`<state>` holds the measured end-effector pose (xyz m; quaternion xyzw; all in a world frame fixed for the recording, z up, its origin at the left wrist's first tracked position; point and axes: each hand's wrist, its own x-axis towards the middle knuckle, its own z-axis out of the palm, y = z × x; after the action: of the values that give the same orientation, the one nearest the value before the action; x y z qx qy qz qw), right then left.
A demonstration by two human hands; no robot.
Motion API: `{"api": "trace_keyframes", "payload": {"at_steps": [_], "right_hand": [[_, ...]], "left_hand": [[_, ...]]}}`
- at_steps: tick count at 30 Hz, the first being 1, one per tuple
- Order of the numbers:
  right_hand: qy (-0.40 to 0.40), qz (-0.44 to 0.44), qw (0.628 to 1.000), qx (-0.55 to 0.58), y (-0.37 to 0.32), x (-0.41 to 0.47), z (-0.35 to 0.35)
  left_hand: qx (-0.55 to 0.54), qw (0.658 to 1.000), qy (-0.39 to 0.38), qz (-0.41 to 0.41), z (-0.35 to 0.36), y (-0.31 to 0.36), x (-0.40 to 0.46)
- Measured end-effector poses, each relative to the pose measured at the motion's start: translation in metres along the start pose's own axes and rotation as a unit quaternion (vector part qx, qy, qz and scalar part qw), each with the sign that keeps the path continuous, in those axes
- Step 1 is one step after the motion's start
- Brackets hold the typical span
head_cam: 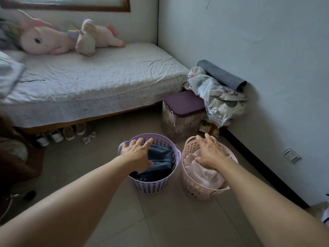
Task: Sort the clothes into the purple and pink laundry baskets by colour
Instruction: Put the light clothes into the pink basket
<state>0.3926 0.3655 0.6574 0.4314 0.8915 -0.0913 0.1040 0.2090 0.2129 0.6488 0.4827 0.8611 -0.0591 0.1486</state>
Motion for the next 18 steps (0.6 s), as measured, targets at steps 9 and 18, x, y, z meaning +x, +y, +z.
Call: {"api": "trace_keyframes", "payload": {"at_steps": [9,18], "right_hand": [[0.033,-0.023,0.999,-0.016,-0.072,-0.049,-0.023],[0.059,-0.052,0.996,-0.038,-0.148,-0.118,-0.036]], "left_hand": [[-0.015,0.998,0.059,-0.024,-0.04,-0.056,-0.076],[-0.016,0.996,0.079,-0.045,-0.052,-0.126,-0.17]]}}
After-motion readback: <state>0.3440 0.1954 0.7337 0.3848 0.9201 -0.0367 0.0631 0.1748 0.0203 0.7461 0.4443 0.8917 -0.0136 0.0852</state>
